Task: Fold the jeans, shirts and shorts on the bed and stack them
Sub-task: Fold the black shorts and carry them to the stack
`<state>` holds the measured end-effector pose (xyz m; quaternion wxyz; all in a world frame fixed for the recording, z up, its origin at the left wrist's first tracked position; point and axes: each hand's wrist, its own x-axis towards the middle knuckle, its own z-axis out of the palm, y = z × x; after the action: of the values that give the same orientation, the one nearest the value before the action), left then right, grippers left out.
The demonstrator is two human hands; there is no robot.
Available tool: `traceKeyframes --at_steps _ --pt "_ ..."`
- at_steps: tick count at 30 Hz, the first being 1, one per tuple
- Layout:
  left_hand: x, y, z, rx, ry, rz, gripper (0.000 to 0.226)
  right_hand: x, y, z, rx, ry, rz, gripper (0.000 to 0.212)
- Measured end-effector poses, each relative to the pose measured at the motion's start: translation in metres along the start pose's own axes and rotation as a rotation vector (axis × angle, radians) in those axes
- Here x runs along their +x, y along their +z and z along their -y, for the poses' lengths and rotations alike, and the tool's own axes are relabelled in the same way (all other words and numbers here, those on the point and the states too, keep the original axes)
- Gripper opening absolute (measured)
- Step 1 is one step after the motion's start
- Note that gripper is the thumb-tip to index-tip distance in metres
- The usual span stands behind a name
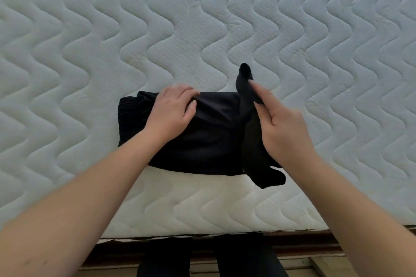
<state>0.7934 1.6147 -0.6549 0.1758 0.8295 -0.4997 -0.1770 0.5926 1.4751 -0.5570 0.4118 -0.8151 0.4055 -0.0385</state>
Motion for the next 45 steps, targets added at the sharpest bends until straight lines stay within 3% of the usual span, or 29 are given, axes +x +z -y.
traceKeyframes --at_steps 3,6,15,18,21,24,27,32,36,39,41,43,45 --pt "0.000 -0.014 0.051 0.208 -0.155 0.197 0.051 0.005 0.027 0.021 -0.085 -0.018 0.023 0.042" --pt "-0.011 -0.013 0.077 0.316 -0.049 0.343 0.056 0.003 0.051 0.046 -0.179 -0.050 0.020 0.044" --pt "-0.052 0.013 0.087 0.522 0.142 0.308 0.061 0.002 0.127 0.103 -0.306 -0.070 0.079 0.056" --pt "-0.050 0.007 0.087 0.364 0.151 0.271 0.057 0.005 0.149 0.112 -0.340 -0.075 0.057 0.059" --pt "-0.044 -0.016 0.087 -0.169 0.171 0.009 0.026 0.007 0.168 0.117 -0.372 -0.076 0.070 0.060" --pt "-0.051 -0.039 0.101 -0.514 -0.210 -0.312 0.025 0.009 0.183 0.119 -0.390 -0.067 0.098 0.062" --pt "-0.056 -0.049 0.120 -0.631 -0.615 -0.374 0.034 0.011 0.198 0.119 -0.405 -0.066 0.112 0.063" --pt "-0.047 -0.051 0.141 -1.085 -0.960 -0.174 0.040 0.016 0.230 0.118 -0.466 -0.041 0.147 0.066" --pt "-0.040 -0.057 0.144 -1.199 -0.981 0.039 0.062 0.012 0.256 0.121 -0.456 0.002 0.228 0.058" --pt "-0.034 -0.060 0.145 -1.178 -0.989 0.131 0.067 0.011 0.252 0.121 -0.156 0.015 0.371 0.055" --pt "-0.030 -0.062 0.142 -1.098 -0.973 0.235 0.057 0.013 0.232 0.112 0.086 0.024 0.407 0.051" --pt "-0.026 -0.059 0.139 -0.970 -0.941 0.314 0.039 0.019 0.204 0.095 0.132 -0.028 0.257 0.044" --pt "-0.021 -0.056 0.136 -0.870 -0.931 0.331 0.028 0.033 0.177 0.066 -0.043 -0.042 -0.003 0.040"
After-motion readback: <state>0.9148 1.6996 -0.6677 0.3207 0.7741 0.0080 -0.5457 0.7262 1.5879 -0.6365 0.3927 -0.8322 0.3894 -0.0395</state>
